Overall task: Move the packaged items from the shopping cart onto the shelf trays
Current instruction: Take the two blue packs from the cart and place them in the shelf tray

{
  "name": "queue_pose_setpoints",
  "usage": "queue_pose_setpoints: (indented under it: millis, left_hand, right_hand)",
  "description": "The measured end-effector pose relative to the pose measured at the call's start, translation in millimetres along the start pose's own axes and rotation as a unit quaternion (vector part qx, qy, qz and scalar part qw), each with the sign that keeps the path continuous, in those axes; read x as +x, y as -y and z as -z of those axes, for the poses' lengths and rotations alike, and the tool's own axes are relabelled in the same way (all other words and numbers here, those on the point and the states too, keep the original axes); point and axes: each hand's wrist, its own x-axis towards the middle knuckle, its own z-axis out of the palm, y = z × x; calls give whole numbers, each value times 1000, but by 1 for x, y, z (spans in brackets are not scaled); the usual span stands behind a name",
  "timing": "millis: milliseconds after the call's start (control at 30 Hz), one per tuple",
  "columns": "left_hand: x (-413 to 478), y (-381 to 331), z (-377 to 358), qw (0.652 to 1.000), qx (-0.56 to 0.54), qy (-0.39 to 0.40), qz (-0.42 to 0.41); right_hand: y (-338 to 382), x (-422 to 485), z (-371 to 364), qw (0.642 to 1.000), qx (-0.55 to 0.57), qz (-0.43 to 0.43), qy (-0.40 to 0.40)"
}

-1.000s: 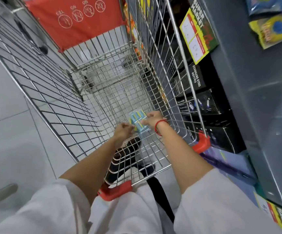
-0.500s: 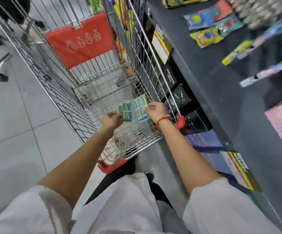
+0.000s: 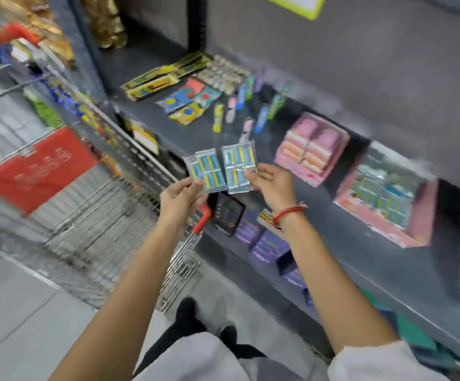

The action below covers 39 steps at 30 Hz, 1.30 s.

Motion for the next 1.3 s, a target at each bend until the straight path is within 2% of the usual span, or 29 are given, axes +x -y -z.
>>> queue_pose_setpoints:
  millis: [200,400,533,633,733,833,900,967,1033,1167,1300]
  left_hand:
    - [-1,3,-107,990,64,126,-16]
    - [-10,35,-197,960,132,248,11]
    - [-13,62,-241,931,242,271,-21]
    - [-13,71,-261,887,341,304,-74]
    - [-6,72,-265,783,497,317,-200]
    - [-4,74,-262,711,553,323,-292]
    - [-4,75,-260,653,588,330,-344]
    - [-3,75,-257,595,624,343,-372]
    - [-3,73,-257,553,645,352,-393]
    - [-3,68,-256,509,656,374,-413]
    - [-1,61,-250,511,642,414,-395]
  right_hand:
    - [19,-19,97,984,56,8,-167]
    - [6,-41,182,941,63,-18,-332]
    - [-18,-52,213,899,16,-82,-431]
    - [-27,-59,218,881,-46,-138,-449]
    - [-26,-59,212,884,-94,-141,-435]
    - [-24,-53,209,888,-190,-125,-399]
    - [-24,-49,210,885,-218,-147,-385]
    - [-25,-45,206,880,-231,-166,-381]
    - [-24,-42,198,876,-272,-173,-358]
    - [-26,-40,187,856,-357,-168,-333]
    - [-31,-49,183,838,-418,-121,-330]
